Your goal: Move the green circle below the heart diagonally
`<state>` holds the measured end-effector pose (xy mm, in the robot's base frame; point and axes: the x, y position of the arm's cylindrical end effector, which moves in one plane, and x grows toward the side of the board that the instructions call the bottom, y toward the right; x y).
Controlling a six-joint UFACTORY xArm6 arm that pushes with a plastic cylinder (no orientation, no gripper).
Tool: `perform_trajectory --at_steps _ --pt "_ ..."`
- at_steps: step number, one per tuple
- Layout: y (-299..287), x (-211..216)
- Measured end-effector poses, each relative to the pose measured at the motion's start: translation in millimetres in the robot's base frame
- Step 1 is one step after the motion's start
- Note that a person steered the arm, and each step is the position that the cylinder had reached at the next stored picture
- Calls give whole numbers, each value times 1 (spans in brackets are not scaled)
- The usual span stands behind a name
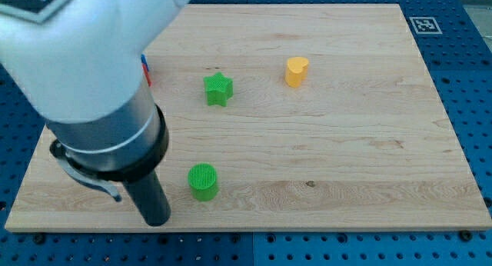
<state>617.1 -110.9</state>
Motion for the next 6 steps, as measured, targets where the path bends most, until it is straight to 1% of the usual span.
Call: perform_trajectory --at_steps 2,3,5,6 --pt "11 -19" --pt "18 -20" --pt "50 -29" --pt "57 -46"
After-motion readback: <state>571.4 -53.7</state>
